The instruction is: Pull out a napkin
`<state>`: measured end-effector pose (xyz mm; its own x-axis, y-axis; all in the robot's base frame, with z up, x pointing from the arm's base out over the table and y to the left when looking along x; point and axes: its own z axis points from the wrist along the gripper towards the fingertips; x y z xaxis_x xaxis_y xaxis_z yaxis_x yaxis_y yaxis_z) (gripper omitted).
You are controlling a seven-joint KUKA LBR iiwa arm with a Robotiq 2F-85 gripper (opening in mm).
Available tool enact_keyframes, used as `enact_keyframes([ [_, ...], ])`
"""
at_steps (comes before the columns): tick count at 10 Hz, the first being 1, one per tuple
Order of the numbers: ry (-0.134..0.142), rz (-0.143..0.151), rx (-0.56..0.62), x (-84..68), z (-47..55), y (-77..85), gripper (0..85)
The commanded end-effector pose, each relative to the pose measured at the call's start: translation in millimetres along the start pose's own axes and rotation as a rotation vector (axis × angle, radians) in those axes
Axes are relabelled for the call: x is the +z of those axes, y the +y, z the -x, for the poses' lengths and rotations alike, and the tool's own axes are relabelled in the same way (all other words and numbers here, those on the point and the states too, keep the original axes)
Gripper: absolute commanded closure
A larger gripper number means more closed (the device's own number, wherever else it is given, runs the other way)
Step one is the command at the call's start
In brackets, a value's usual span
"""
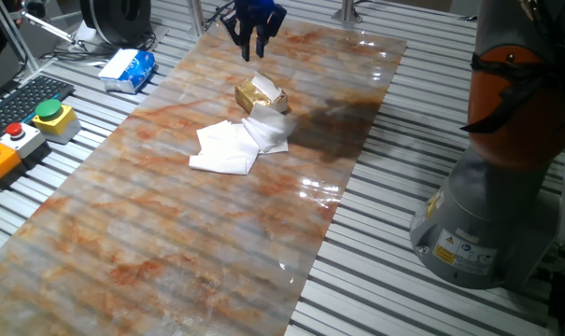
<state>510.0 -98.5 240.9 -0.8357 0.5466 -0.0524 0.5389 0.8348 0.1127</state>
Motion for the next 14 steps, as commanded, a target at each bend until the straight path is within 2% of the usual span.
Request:
enact_keyframes([
  [1, -0.002, -0.003, -0.002, -0.2, 0.7, -0.5, 51.0],
  [2, -0.001, -0.006, -0.011, -0.8, 1.5, -0.7, 51.0],
  [3, 0.015, 0.002, -0.035, -3.0, 3.4, -0.9, 51.0],
  [4, 0.048, 0.028, -0.07, -5.1, 5.0, -1.5, 85.0],
  [5, 0.074, 0.047, -0.098, -6.0, 5.8, -1.7, 85.0],
  [7, 0.071, -0.019, -0.148, -8.1, 6.6, -2.3, 85.0],
  [10, 0.123, -0.049, -0.199, -28.1, 17.5, -5.6, 85.0],
  [11, 0.126, -0.07, -0.223, -31.0, 18.2, -6.5, 85.0],
  [12, 0.122, -0.103, -0.248, -33.7, 16.9, -6.9, 85.0],
  [13, 0.123, -0.112, -0.25, -34.6, 15.8, -6.9, 85.0],
  [14, 0.112, -0.127, -0.237, -34.4, 15.8, -7.6, 85.0],
])
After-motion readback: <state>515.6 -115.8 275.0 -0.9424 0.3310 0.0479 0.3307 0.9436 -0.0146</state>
